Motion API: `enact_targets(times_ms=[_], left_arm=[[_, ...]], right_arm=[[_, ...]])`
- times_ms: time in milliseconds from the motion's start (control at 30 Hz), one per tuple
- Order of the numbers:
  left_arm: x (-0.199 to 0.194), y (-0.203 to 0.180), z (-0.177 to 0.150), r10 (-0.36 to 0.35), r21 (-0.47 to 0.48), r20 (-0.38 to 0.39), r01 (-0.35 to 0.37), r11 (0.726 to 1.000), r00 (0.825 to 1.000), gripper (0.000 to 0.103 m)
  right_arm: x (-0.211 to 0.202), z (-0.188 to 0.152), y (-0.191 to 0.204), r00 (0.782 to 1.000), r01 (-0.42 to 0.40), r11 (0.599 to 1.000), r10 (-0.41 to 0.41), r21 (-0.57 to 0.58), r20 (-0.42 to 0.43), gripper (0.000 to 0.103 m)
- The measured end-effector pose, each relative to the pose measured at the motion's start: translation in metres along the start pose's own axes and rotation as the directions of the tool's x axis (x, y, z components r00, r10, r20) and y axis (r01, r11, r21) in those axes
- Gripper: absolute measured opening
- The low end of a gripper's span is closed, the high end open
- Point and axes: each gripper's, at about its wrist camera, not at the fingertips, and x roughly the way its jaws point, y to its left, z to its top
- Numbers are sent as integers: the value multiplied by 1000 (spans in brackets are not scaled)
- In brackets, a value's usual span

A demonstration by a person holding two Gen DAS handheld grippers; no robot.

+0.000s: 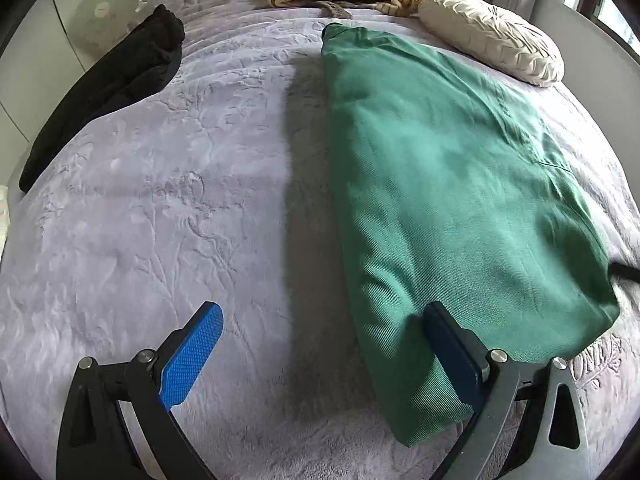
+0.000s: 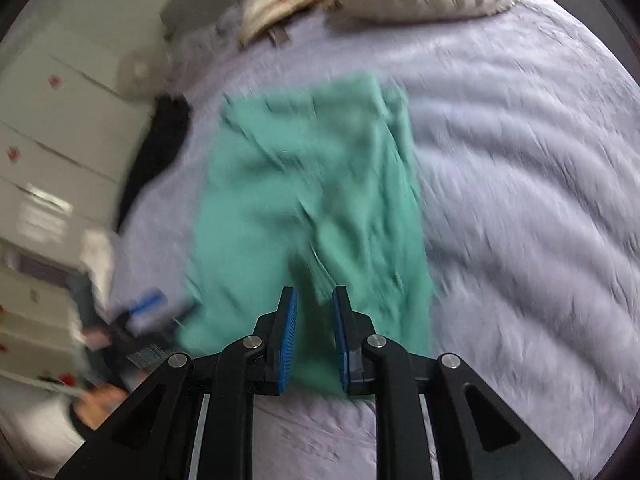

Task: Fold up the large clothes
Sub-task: 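Move the open right tool to the folded green jacket's edge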

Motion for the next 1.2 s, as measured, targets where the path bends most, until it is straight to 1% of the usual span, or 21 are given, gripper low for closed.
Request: enact_targets(times_ms=[67,100,133,167,233,300,367,433,467,567,633,667,700,733,767,800,933,1000,1100,1200], left_arm=[[-1,-1,0,-1,3,-5,1,1000,1000,100],[-1,-1,0,-3,6,-8,4,1000,1000,100],[-1,-1,0,-5,7,-10,5,1000,1000,100],[0,-1,0,-6,8,-10,7,1000,1000,100],[0,0,0,-13,8,-11,13,1000,1000,100],[1,1,1,-21,1,-16,21,1000,1000,100],[2,2,1,-29,-4,-21,29,1000,999,100],[2,3,2,-39,-4,-28,39,999,999,100],[3,4,3,-43,-3,-32,43,999,999,100],[3,5,4,-50,2,-47,51,999,998,100],[3,6,5,-54,7,-53,54,999,997,100],[4,5,6,-55,8,-56,56,998,997,100],[4,6,6,-58,8,-60,59,998,996,100],[4,6,7,-61,6,-64,61,998,996,100],[5,6,7,-63,5,-67,64,998,996,100],[5,6,7,-67,5,-70,68,998,995,100],[6,7,8,-75,9,-78,76,997,994,100],[6,6,9,-76,13,-84,77,997,994,100],[7,6,11,-78,14,-98,80,997,992,100],[8,9,13,-93,-11,-108,93,996,990,101]], right_arm=[[14,-13,-15,996,79,997,-78,26,-49,19],[16,-19,-24,994,96,994,-93,46,-62,19],[19,-24,-34,994,92,992,-86,84,-73,19],[20,-30,-45,995,69,988,-59,139,-76,19],[17,-37,-56,998,34,978,-21,204,-66,19],[15,-41,-59,998,38,975,-27,219,-56,20],[13,-44,-56,997,60,975,-50,216,-53,22],[10,-45,-54,996,79,972,-69,222,-49,23],[8,-47,-53,996,88,969,-79,231,-48,24],[2,-49,-55,991,135,956,-125,261,-54,34],[-3,-52,-57,986,168,941,-158,293,-58,34],[-7,-54,-58,985,170,939,-160,300,-57,35],[-12,-56,-58,985,172,936,-163,308,-56,37],[-15,-57,-59,984,176,934,-167,311,-54,42],[-18,-58,-59,984,180,932,-173,315,-51,53],[-20,-58,-59,983,182,931,-176,318,-47,59],[-24,-58,-57,983,181,929,-179,324,-34,60],[-22,-56,-55,984,173,928,-173,329,-30,67],[-18,-50,-51,986,162,931,-163,328,-25,67],[-16,-43,-46,988,153,934,-155,321,-20,67]])
